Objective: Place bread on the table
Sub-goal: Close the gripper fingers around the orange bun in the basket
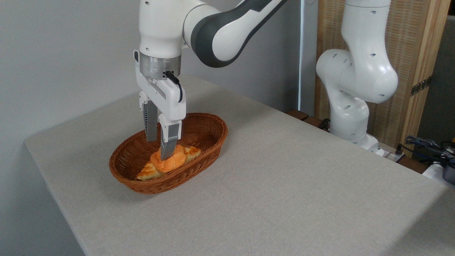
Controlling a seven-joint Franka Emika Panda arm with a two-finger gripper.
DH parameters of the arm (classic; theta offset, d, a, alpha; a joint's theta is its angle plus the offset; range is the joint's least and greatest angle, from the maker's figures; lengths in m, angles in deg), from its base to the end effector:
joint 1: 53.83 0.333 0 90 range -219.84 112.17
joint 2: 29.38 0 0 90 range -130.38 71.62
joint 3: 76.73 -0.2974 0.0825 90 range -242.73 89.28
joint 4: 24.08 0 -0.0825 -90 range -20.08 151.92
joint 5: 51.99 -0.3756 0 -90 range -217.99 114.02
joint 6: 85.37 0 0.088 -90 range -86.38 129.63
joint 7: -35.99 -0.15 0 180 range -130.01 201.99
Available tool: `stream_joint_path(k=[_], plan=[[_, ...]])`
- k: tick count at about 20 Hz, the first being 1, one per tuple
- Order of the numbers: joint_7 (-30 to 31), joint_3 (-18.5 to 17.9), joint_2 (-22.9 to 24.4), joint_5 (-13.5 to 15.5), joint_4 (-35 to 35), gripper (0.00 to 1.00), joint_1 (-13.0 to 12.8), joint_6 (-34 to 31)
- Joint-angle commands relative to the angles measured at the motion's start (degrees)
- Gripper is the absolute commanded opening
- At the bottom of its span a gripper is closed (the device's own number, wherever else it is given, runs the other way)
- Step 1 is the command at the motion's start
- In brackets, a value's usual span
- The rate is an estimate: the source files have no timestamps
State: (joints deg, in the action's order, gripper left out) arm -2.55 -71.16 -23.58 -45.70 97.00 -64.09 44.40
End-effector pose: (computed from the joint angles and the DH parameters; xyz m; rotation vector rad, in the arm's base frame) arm 0.5270 -0.1568 0.4282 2.7827 -1.3273 0.4091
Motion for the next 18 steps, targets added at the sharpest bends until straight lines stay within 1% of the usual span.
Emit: stream_joint_path(k=[1,2,5,8,15,17,18], plan=[[-0.93,-0.82,1.14,-1.10,0.99,1.00,-0.56,1.01],[-1.19,-0.82,1.14,-1.36,0.99,1.00,-0.64,1.35],[-2.07,-0.82,1.14,-3.90,0.99,1.00,-0.64,1.45],[-3.99,-0.82,1.05,-5.66,0.99,1.00,-0.56,1.45],[-4.62,-0.82,0.96,-5.67,1.17,1.00,-0.64,1.45],[-6.89,-0.82,0.88,-5.76,1.17,0.91,-0.64,1.45],[-8.73,-0.82,0.88,-5.67,1.17,0.91,-0.64,1.45]])
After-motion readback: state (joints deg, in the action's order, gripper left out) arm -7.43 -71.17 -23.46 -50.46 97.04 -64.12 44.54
